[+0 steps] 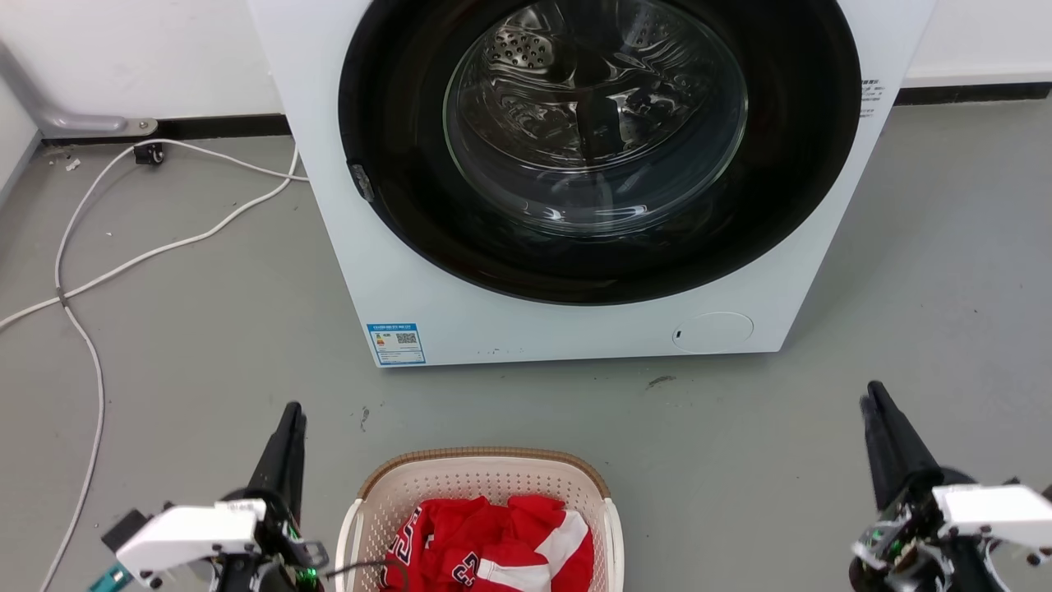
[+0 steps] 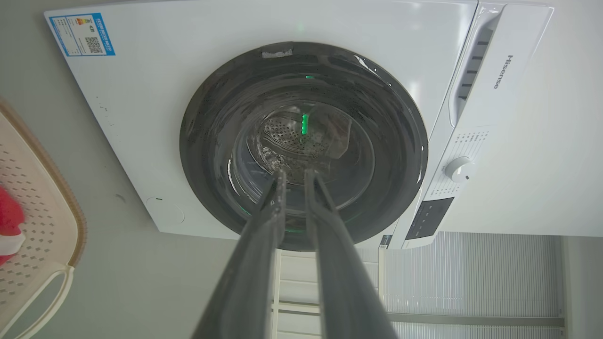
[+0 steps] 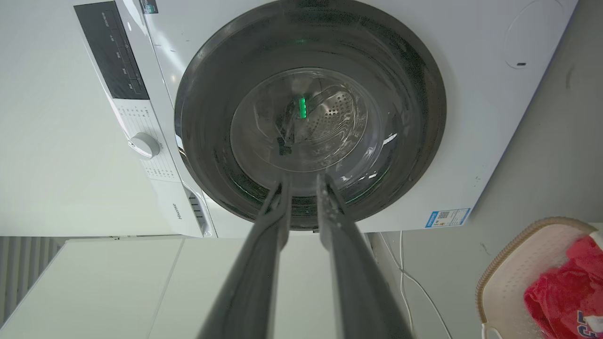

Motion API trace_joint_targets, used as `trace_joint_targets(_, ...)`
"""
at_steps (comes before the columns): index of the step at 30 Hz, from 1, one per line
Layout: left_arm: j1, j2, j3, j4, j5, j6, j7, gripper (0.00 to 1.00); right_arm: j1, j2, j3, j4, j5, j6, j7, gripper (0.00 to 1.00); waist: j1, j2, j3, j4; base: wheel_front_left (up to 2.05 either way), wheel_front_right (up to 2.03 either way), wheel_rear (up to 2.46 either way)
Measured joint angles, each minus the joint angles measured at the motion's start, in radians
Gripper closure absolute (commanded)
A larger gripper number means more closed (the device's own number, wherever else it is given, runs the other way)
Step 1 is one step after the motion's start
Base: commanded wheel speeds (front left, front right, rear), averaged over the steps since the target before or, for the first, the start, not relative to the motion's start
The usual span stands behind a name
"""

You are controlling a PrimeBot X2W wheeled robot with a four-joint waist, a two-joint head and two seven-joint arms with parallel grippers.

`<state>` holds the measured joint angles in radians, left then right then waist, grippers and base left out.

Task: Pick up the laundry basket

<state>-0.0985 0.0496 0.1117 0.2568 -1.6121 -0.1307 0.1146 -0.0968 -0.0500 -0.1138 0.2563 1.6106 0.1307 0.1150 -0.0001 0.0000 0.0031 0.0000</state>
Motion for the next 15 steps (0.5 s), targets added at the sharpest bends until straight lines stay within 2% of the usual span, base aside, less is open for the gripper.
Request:
trace_joint_targets(7,0.035,-0.005,-0.007,0.02,0.015,0.0,-0.022,0.0,0.037,0.003,0.004,0.027,-0.02,0.0,-0.02,0.0,0.0,0.0,0.001,0.0,0.0,0.0,0.0)
trace_joint_targets(15,0.035,-0.005,-0.001,-0.012,0.148,0.0,-0.058,0.0,0.037,0.003,0.003,-0.01,-0.163,0.0,-0.059,0.0,0.0,0.0,0.003,-0.001,0.0,0.0,0.0)
